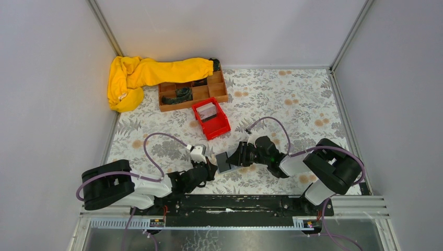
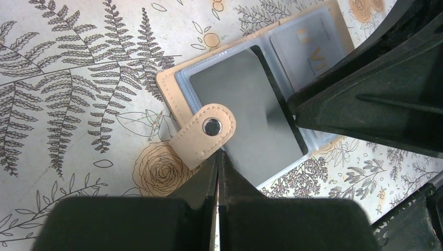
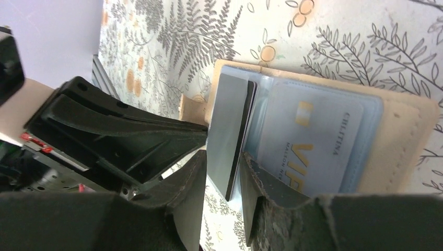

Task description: Take the credit cards out of the card holder

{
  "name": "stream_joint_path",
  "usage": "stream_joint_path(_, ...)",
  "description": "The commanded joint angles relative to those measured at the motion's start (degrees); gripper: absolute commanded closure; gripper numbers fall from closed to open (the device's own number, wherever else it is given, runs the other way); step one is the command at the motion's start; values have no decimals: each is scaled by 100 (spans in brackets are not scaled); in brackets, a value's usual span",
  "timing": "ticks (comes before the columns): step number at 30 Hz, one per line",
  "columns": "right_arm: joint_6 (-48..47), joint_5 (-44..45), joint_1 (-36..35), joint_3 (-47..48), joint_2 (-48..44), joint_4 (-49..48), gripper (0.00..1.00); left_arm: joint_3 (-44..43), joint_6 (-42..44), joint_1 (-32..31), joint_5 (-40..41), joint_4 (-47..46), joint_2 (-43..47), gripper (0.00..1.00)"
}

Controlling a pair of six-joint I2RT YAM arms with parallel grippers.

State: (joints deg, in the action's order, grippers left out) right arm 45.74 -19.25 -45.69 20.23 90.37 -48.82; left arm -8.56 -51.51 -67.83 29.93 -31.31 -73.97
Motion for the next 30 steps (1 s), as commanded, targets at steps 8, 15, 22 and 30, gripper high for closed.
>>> stream_joint_path(8,327,-778,-88,55,28,-1061,64,-76,74,-26,-77,236,-110,100)
stream_joint_path(15,-111,-591,-97,148,-122,-256,64,-145,123,-20,-32,329,-60,100)
stream_joint_path(22,-274,-524,-113,180,-255,100,64,-235,140,-25,-68,235,-257,100)
stream_joint_path(30,-148,-531,-302,232,226,-263,64,-358,201,-24,-119,200,-362,100)
